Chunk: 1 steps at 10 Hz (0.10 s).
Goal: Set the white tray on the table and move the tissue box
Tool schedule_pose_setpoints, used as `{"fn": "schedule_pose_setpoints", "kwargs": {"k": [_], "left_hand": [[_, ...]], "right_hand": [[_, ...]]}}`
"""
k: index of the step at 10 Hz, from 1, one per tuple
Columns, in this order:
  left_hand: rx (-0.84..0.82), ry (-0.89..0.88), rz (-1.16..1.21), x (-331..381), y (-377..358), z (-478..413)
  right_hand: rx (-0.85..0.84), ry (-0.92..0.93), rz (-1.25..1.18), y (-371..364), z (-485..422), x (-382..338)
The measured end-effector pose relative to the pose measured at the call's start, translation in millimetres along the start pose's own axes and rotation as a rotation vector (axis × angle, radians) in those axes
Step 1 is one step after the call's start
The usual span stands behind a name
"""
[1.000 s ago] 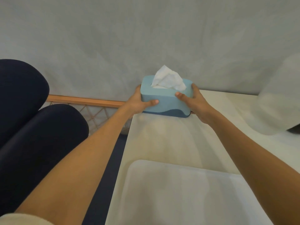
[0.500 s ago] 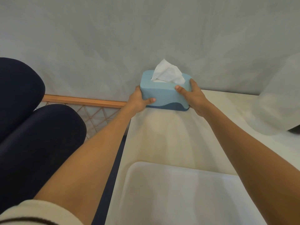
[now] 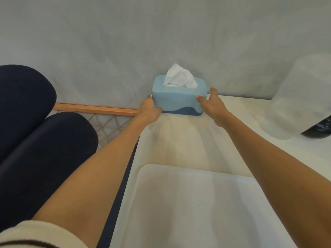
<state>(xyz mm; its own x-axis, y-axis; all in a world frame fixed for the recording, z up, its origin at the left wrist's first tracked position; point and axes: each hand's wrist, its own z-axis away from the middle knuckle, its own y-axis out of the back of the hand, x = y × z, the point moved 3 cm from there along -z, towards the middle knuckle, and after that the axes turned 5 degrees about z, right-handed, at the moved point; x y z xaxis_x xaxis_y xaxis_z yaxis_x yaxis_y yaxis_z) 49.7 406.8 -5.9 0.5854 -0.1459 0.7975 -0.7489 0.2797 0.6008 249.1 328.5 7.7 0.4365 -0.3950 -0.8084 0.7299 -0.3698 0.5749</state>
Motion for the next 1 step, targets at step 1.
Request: {"fn": "schedule_pose_setpoints", "kwargs": {"k": [1], "left_hand": [[0.012, -0.007, -0.040, 6.4, 1.1, 24.6]], "right_hand": [[-0.027, -0.001, 0.104, 15.9, 29.2, -3.3]]}}
